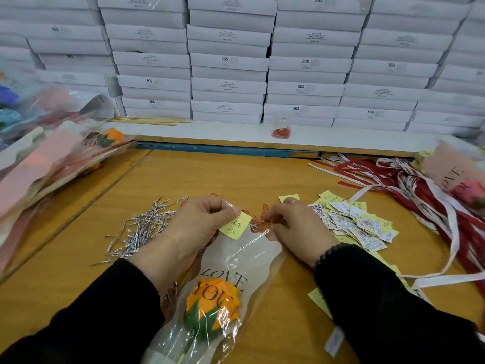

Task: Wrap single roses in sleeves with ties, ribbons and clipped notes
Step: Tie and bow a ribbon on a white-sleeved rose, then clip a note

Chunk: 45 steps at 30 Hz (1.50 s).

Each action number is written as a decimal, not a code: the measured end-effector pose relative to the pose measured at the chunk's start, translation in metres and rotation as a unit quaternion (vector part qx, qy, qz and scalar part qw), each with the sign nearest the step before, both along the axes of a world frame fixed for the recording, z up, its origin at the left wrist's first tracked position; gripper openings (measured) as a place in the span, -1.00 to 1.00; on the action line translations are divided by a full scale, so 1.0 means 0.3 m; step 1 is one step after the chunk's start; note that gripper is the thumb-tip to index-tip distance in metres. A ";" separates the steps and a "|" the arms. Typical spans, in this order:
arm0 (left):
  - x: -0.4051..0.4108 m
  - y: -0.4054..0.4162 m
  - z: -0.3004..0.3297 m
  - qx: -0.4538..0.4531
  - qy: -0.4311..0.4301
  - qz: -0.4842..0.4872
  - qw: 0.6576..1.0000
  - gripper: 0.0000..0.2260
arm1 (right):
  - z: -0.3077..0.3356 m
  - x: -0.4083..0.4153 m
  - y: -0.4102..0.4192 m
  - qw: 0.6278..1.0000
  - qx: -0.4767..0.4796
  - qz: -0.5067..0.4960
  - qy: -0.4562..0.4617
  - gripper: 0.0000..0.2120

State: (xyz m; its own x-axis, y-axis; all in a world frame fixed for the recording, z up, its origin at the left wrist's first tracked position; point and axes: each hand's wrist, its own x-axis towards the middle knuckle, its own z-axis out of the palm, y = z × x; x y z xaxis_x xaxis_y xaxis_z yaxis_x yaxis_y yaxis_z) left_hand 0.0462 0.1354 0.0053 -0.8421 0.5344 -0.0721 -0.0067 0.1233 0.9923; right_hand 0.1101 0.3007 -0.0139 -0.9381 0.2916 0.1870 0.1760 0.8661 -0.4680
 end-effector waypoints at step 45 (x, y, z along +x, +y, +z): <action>0.009 0.013 -0.001 0.010 -0.008 -0.029 0.999 -0.84 | 0.063 0.042 -0.044 0.884 -0.430 0.055 0.175 -0.88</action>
